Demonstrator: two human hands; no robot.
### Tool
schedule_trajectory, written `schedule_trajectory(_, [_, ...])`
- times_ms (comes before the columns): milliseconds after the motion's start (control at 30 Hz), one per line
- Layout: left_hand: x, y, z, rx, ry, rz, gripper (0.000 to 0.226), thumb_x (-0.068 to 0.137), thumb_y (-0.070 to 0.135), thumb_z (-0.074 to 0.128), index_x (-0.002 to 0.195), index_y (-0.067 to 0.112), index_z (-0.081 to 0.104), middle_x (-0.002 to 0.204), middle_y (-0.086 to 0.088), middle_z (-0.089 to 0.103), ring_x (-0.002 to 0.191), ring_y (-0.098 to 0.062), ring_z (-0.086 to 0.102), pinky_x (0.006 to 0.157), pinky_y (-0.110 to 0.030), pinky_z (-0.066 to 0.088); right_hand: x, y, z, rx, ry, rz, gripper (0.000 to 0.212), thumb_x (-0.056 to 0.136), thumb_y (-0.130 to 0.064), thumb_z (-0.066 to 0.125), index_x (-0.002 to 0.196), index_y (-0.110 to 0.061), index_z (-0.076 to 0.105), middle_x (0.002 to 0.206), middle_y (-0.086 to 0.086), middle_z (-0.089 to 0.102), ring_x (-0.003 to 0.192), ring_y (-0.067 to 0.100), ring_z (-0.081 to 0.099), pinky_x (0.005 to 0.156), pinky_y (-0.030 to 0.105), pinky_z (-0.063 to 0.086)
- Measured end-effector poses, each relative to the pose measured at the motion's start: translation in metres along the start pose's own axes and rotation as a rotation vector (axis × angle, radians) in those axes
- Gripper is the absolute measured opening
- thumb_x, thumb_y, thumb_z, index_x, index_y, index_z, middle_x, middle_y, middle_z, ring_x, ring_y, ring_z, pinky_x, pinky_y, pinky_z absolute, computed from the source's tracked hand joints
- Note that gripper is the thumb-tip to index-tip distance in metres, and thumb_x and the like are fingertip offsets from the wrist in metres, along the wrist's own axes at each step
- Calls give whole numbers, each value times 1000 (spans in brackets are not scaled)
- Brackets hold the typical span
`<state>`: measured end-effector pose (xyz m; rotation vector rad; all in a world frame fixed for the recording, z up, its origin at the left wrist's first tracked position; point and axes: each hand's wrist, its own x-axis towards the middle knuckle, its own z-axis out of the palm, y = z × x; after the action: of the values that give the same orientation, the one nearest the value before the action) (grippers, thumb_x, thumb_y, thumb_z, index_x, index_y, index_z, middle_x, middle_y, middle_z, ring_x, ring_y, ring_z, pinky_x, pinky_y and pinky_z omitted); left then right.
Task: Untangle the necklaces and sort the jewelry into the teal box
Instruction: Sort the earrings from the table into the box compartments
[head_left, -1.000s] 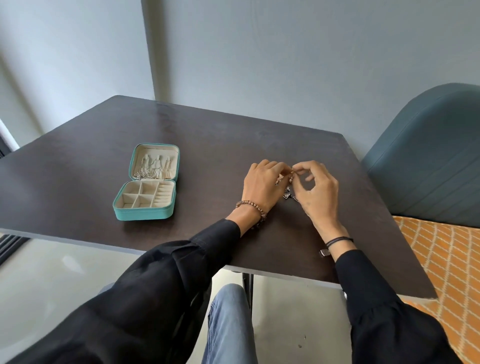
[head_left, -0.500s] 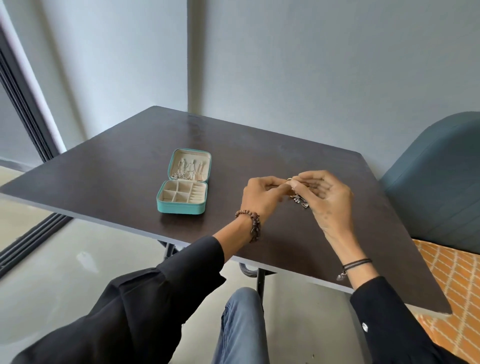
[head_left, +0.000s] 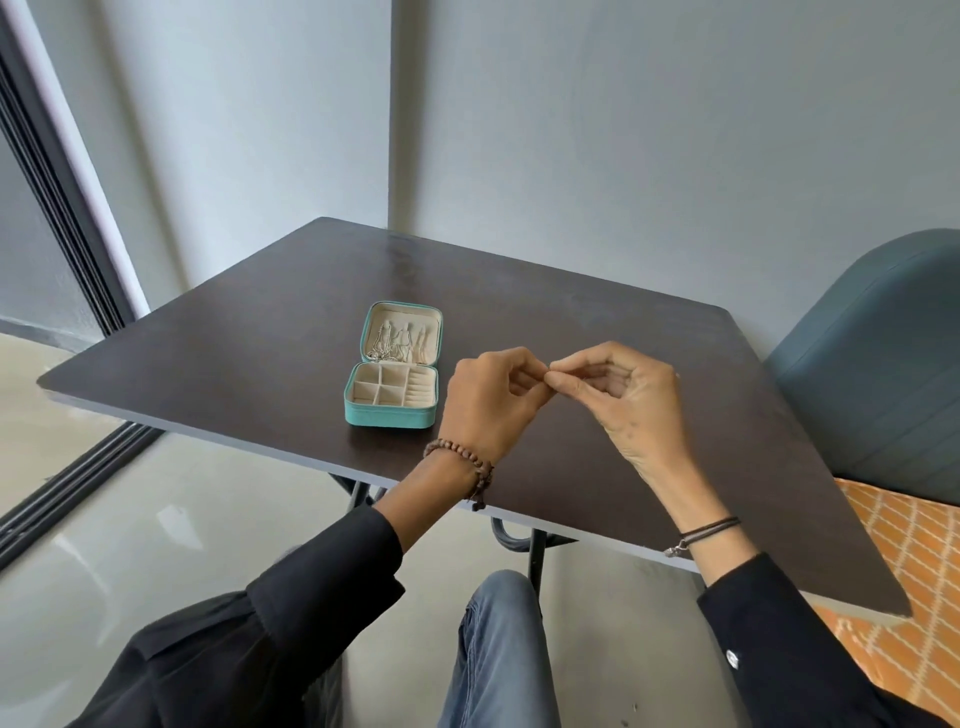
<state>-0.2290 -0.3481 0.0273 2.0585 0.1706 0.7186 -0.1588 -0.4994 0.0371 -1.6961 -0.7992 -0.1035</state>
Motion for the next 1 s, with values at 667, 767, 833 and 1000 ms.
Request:
schedule_trajectory(667, [-14, -28, -50, -453, 15, -2, 5, 87, 7, 74, 90, 11, 73, 81, -5, 75, 74, -16, 72, 66, -24, 56, -2, -37, 37, -129, -102, -138, 22, 82, -17, 85, 101, -12, 78, 96, -4, 78, 89, 14, 76, 85, 30, 61])
schedule_trajectory(767, [-12, -32, -61, -360, 48, 14, 4, 86, 9, 74, 90, 10, 73, 80, -1, 75, 73, -11, 71, 68, -23, 56, 3, -39, 46, -196, -124, -208, 19, 85, -15, 83, 103, -11, 79, 97, -4, 77, 88, 12, 75, 82, 24, 60])
schedule_trajectory(833, [-11, -36, -69, -285, 66, 40, 4, 86, 12, 76, 90, 11, 74, 82, 3, 75, 75, -9, 71, 70, -28, 58, 7, -40, 52, -237, -146, -239, 19, 87, -14, 82, 105, -11, 79, 97, -4, 77, 88, 12, 75, 80, 21, 59])
schedule_trajectory(1000, [-9, -49, -86, -154, 58, 56, 9, 85, 20, 78, 93, 16, 76, 84, 10, 75, 79, -1, 70, 77, -24, 58, 21, -33, 70, -267, -203, -226, 15, 86, -11, 81, 101, -12, 81, 92, -3, 76, 83, 12, 74, 78, 23, 61])
